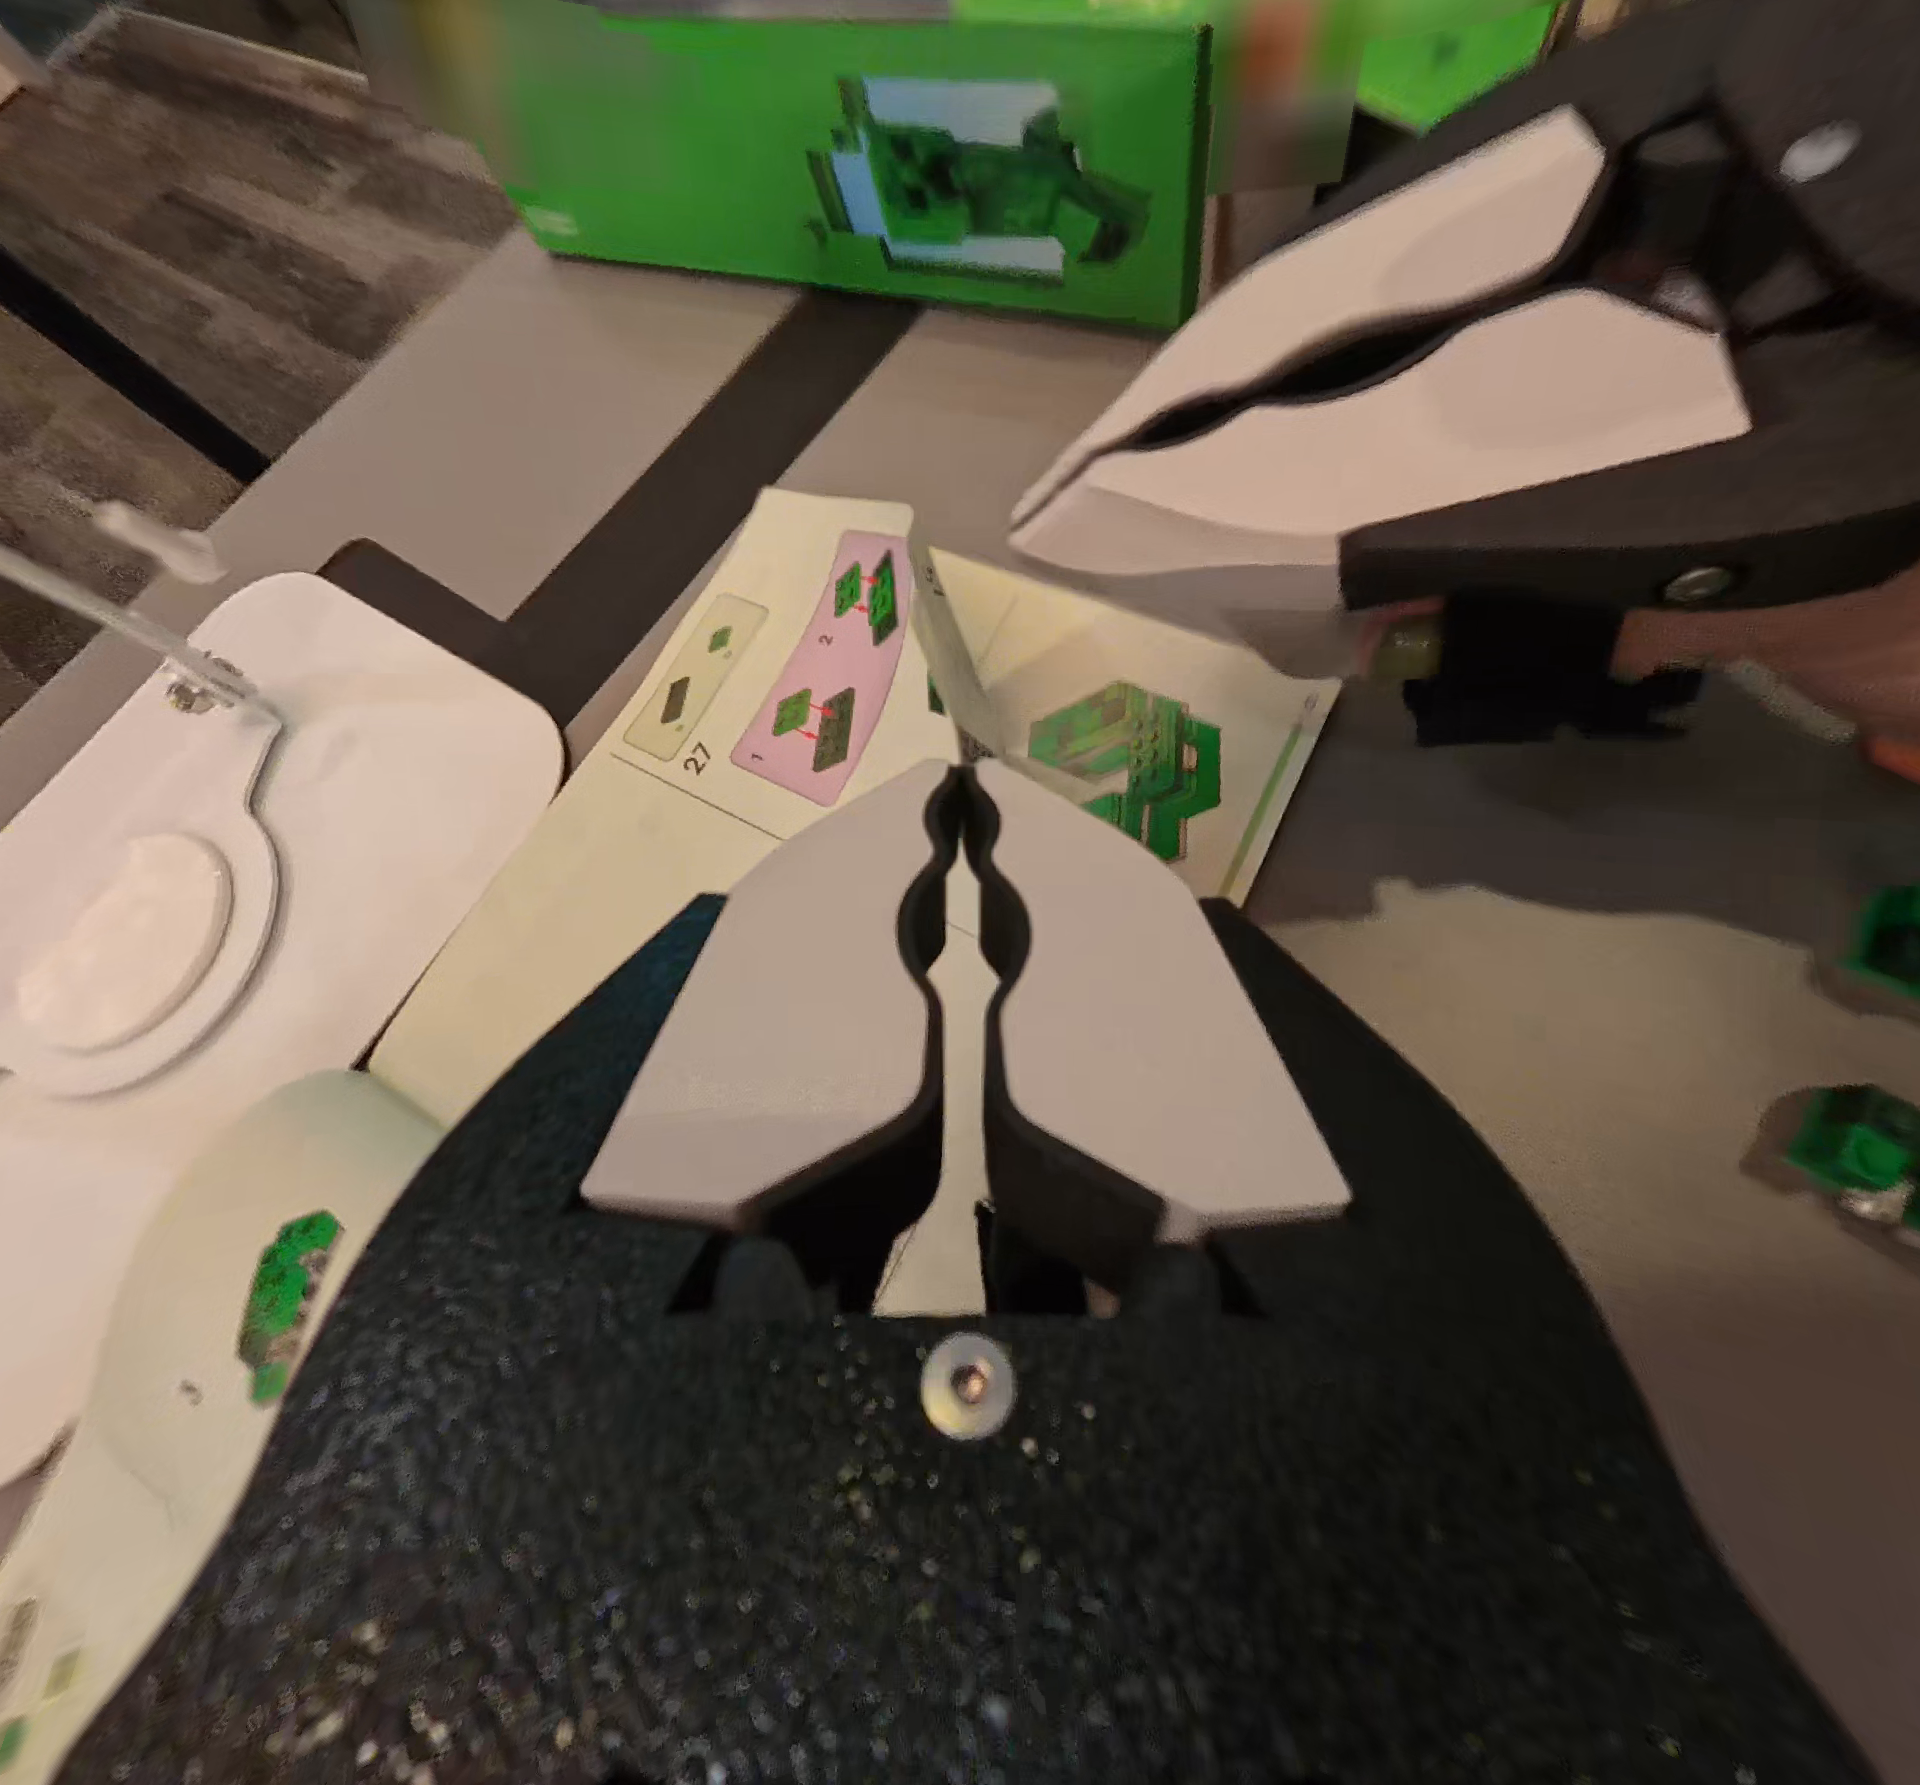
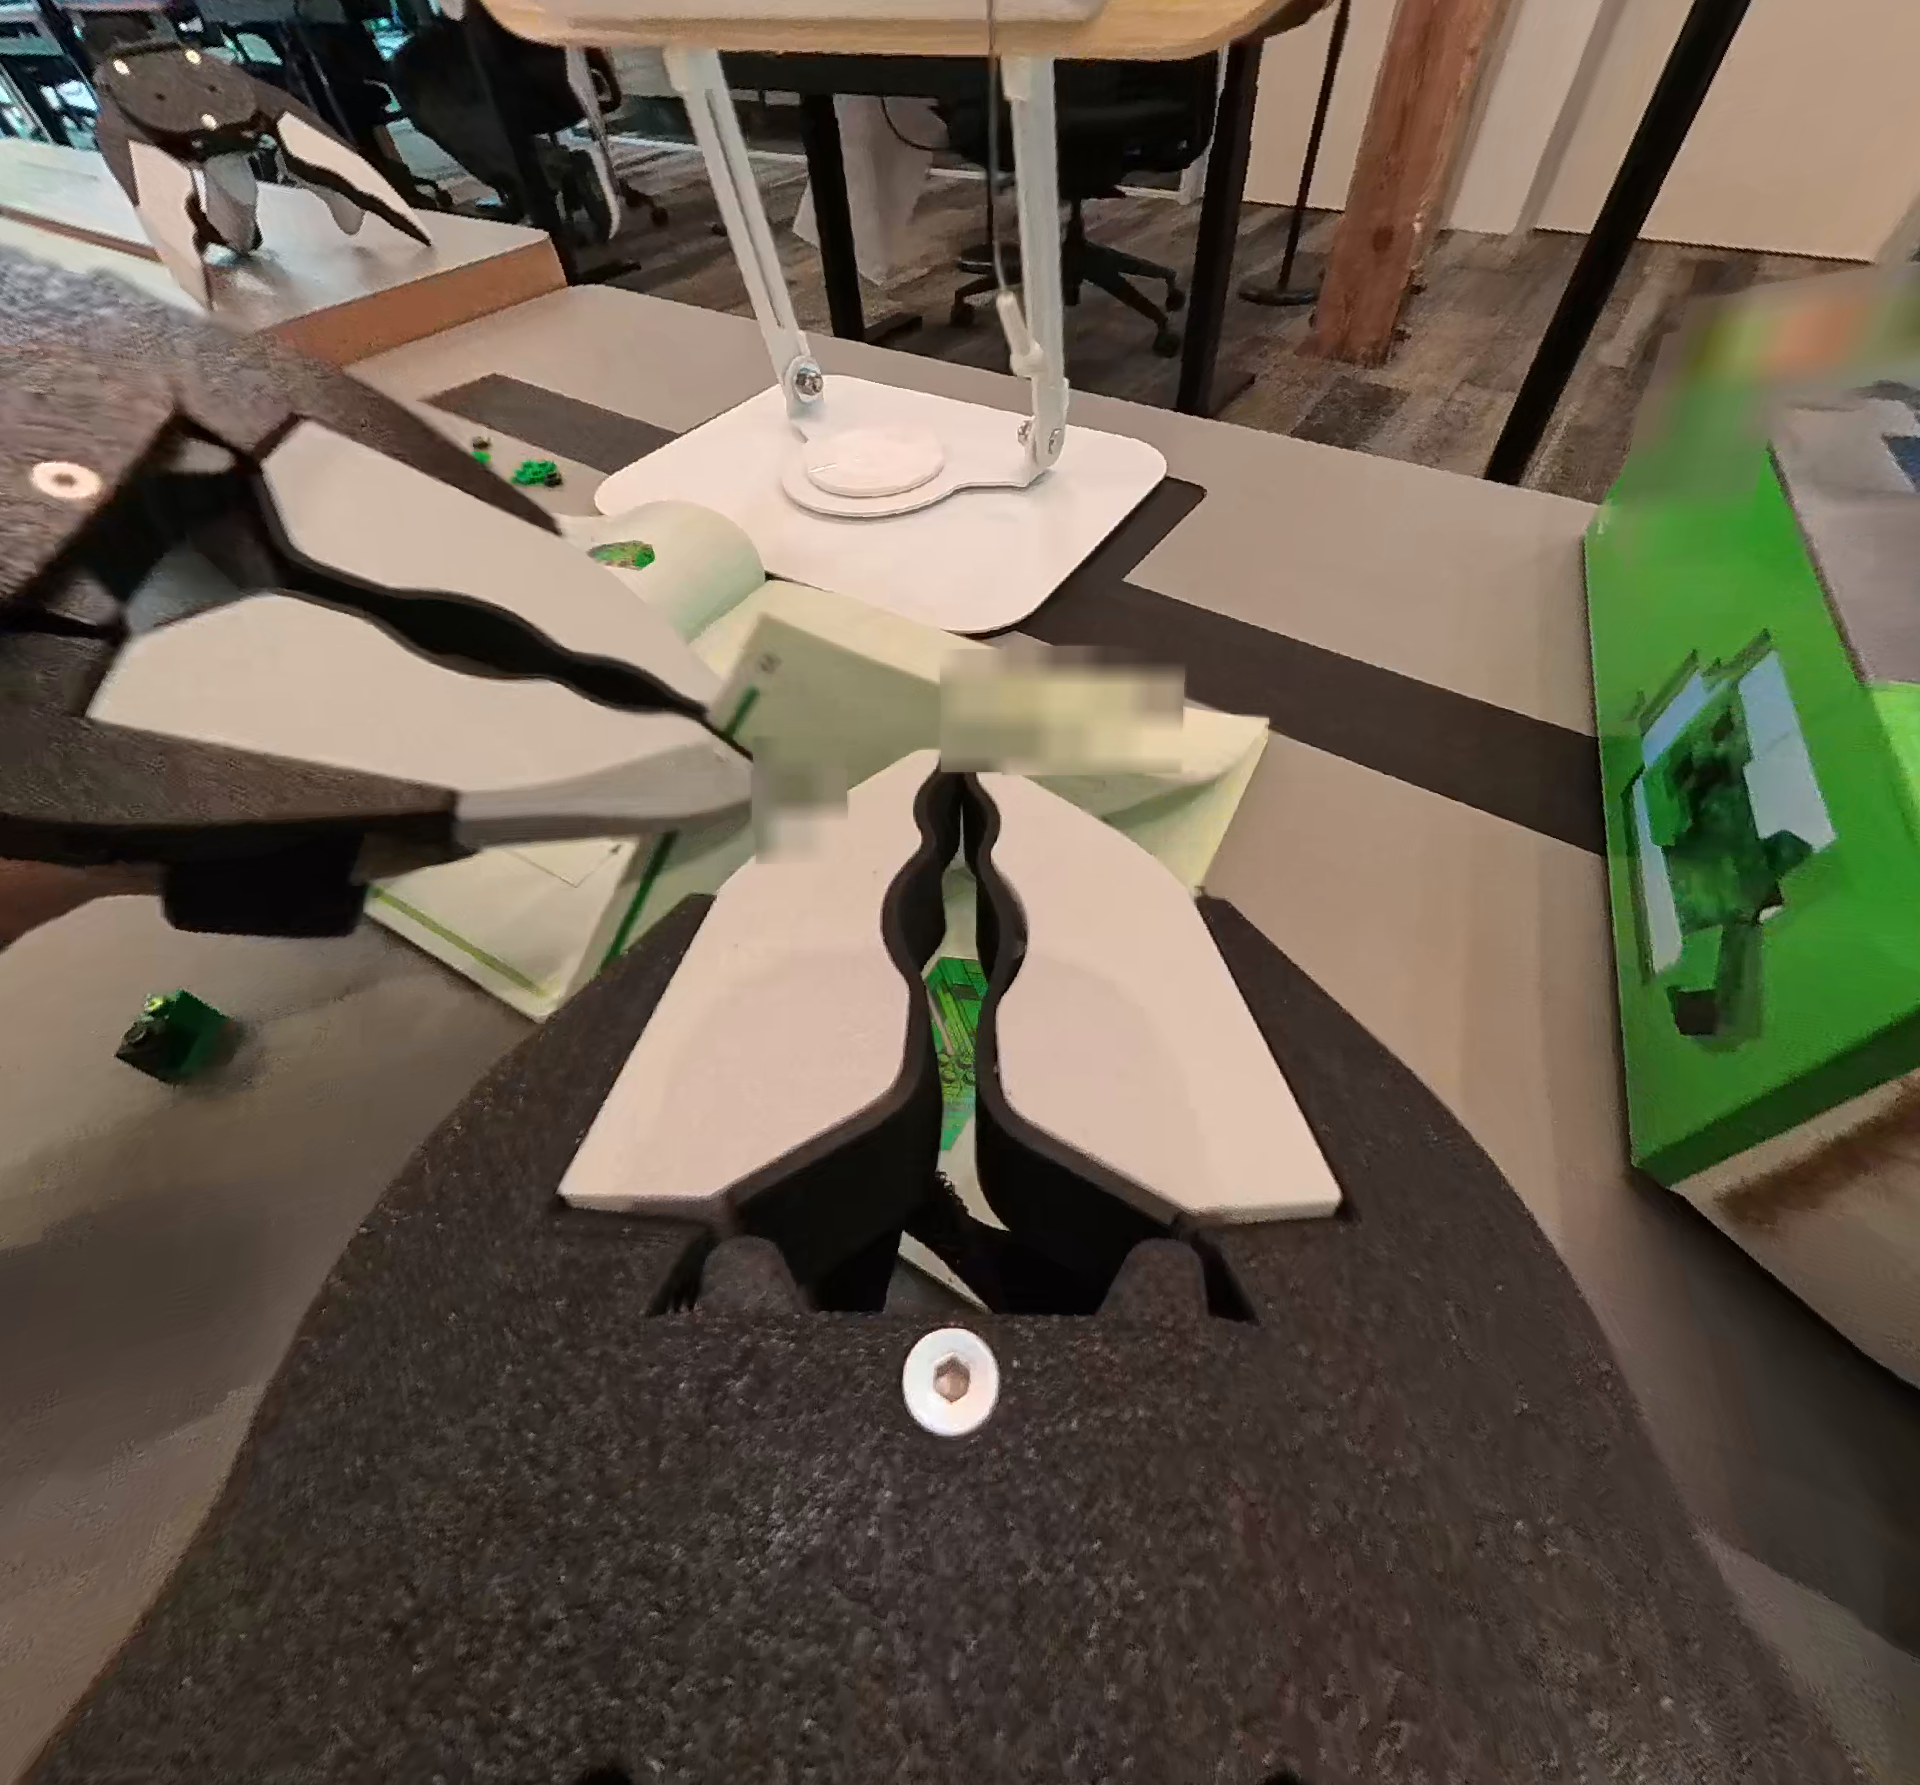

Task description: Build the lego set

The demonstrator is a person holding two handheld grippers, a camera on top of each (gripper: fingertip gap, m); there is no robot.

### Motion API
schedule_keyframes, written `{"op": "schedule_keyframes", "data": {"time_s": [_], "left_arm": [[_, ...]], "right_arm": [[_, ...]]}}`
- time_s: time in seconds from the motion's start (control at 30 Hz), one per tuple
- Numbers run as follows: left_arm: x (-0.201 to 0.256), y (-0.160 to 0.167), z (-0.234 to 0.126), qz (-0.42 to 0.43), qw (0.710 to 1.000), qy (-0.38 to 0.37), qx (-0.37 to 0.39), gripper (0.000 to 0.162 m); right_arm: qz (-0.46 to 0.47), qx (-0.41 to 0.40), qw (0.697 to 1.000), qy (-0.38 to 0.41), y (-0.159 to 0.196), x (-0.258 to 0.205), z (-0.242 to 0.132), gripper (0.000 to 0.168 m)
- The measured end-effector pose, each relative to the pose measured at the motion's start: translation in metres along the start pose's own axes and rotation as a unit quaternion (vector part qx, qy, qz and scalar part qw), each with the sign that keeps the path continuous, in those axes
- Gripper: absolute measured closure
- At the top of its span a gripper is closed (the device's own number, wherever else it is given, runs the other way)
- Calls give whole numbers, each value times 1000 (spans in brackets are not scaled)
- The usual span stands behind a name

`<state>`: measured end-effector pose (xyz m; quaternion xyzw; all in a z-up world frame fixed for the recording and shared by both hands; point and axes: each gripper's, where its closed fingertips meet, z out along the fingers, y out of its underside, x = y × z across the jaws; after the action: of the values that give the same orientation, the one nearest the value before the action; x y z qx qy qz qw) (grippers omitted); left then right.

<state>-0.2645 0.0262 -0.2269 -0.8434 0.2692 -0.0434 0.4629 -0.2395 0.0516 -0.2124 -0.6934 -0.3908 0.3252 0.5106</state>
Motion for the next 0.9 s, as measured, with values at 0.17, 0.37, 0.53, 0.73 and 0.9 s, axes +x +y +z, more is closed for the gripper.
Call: {"op": "schedule_keyframes", "data": {"time_s": [0.17,0.37,0.53,0.73,0.9], "left_arm": [[-8,-16,-40,-145,971,42,188,162],[-1,-7,-81,-129,950,50,281,162],[19,-2,-73,25,977,-24,209,162],[34,2,-43,185,970,-118,102,162],[42,3,-25,271,948,-158,52,162]], "right_arm": [[71,25,996,-55,-7,-9,-1,154],[310,71,913,-258,-31,-44,-8,129],[401,64,849,-336,-38,-52,-16,114],[390,20,870,-301,-43,-46,-26,110],[356,-55,907,-219,-26,-29,-27,111]]}}
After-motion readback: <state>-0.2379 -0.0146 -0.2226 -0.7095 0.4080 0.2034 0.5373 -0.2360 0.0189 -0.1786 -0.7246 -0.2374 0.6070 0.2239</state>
